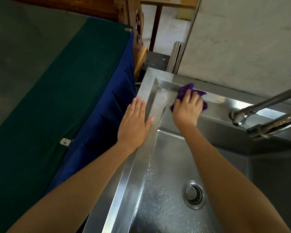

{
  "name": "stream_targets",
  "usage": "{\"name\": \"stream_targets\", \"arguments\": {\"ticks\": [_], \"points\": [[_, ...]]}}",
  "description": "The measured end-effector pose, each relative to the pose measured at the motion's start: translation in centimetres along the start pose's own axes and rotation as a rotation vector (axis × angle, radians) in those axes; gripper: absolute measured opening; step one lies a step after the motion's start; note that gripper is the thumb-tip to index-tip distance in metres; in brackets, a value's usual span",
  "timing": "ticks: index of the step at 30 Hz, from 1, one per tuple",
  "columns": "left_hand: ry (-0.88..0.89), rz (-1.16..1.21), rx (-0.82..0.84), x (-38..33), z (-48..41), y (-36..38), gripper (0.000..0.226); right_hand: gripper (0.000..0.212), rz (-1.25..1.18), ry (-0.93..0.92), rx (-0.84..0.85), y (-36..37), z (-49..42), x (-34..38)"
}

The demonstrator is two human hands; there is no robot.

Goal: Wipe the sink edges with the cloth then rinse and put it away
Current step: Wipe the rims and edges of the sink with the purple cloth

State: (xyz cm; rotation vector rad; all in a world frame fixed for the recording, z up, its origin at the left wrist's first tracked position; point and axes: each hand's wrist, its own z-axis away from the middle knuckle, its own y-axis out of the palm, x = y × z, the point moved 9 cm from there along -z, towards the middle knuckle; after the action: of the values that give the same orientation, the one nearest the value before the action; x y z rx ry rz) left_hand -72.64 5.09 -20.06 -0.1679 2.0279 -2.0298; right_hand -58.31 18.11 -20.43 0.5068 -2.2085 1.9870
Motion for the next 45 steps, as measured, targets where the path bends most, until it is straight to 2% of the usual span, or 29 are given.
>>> {"name": "stream_targets", "arguments": {"ticks": [6,10,13,16,19,24,27,29,31,33,34,38,40,42,45], "points": [[0.007,-0.042,-0.005,-0.1,-0.1,0.0,0.073,0.046,-0.103,-0.389,0.132,1.6,0.0,7.1],[0.012,-0.044,-0.015,-0.1,-0.1,-0.1,0.075,0.045,-0.157,-0.537,0.215,1.6,0.2,7.2],[0.016,-0.02,-0.021,-0.1,-0.1,-0.1,0.074,0.05,-0.11,-0.681,0.189,1.2,1.0,6.5],[0.021,-0.001,-0.01,-0.1,0.0,-0.1,0.074,0.043,-0.039,-0.582,0.134,0.9,0.1,4.0],[0.009,0.026,-0.004,0.0,0.1,-0.2,0.073,0.04,-0.016,-0.371,-0.045,-0.1,0.1,0.8],[0.002,0.071,0.004,0.0,0.2,-0.2,0.076,0.041,-0.047,0.269,-0.309,-1.2,1.1,-5.1],[0.003,0.04,-0.002,-0.1,0.1,-0.1,0.074,0.053,-0.135,0.481,-0.17,-0.8,-0.3,-5.3],[0.001,0.005,-0.016,0.0,0.0,0.0,0.074,0.063,-0.142,0.443,-0.064,-0.2,-0.9,-3.5],[0.004,-0.007,-0.022,0.0,0.0,0.1,0.075,0.064,-0.093,0.204,-0.022,0.3,-0.6,-0.1],[0.004,-0.004,-0.024,-0.1,0.0,0.0,0.075,0.057,-0.058,-0.08,0.041,1.2,0.7,3.0],[0.003,-0.004,-0.023,-0.1,0.0,0.0,0.075,0.053,-0.066,-0.162,0.094,1.5,1.0,3.8],[0.003,-0.014,-0.018,-0.1,-0.1,-0.1,0.075,0.046,-0.265,-0.274,0.231,0.0,-0.5,3.8],[0.009,-0.014,-0.016,-0.1,-0.1,-0.1,0.075,0.044,-0.435,-0.238,0.201,-1.8,-0.9,2.5],[0.004,-0.012,-0.011,0.0,-0.1,0.0,0.075,0.044,-0.501,-0.091,0.038,-4.4,-1.6,-0.2],[0.005,-0.018,-0.017,0.0,-0.1,0.1,0.075,0.052,-0.336,0.146,-0.295,-9.1,-3.1,-4.5]]}}
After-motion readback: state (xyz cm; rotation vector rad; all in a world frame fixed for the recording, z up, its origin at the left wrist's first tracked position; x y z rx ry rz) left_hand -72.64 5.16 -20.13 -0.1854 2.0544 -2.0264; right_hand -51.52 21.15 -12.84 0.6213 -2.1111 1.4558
